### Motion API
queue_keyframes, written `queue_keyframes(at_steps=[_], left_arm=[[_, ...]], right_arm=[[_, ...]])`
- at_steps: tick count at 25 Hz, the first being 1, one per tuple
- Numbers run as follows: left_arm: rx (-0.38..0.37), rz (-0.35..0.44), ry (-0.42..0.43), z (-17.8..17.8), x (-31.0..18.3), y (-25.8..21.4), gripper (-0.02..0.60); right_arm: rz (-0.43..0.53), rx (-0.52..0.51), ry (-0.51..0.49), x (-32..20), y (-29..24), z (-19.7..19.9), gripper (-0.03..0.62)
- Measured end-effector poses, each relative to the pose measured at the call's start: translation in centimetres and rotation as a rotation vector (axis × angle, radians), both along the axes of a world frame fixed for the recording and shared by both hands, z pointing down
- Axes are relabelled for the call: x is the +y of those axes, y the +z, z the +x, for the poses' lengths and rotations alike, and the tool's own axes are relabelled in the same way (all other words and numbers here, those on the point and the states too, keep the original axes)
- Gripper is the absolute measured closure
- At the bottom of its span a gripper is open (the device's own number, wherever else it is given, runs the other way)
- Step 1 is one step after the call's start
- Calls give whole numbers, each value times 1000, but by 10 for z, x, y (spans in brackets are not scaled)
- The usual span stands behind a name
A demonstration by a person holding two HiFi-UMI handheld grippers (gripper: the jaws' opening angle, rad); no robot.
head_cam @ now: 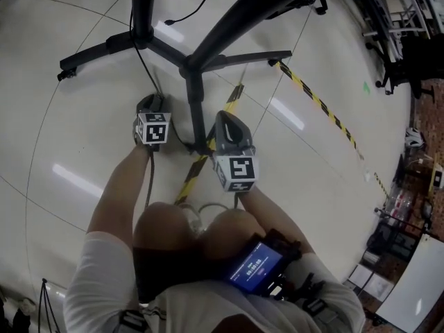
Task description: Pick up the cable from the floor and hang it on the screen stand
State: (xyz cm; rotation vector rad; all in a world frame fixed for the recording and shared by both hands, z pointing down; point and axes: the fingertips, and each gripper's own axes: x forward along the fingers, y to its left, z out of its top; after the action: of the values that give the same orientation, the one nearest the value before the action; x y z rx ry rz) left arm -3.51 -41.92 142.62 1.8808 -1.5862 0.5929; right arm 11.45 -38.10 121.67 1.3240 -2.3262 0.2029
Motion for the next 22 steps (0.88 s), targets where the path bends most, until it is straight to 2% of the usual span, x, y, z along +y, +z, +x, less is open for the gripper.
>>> queue_keyframes(at_steps=[5, 8, 10, 16, 22], left_arm=[[-53, -46, -31, 3, -9, 14, 433], [-114, -50, -30, 5, -12, 16, 452], [-123, -48, -32, 7, -14, 15, 469], [-42, -82, -88, -4, -3, 14, 503], [26, -13, -157, -33, 21, -7, 518]], right_arm=[[13, 21, -9, 3, 0, 10, 580], [7, 31, -1, 5, 1, 17, 580], [12, 28, 8, 4, 0, 20, 580], [11, 22, 11, 7, 2, 19, 580], [25, -7, -13, 6, -3, -3, 580]])
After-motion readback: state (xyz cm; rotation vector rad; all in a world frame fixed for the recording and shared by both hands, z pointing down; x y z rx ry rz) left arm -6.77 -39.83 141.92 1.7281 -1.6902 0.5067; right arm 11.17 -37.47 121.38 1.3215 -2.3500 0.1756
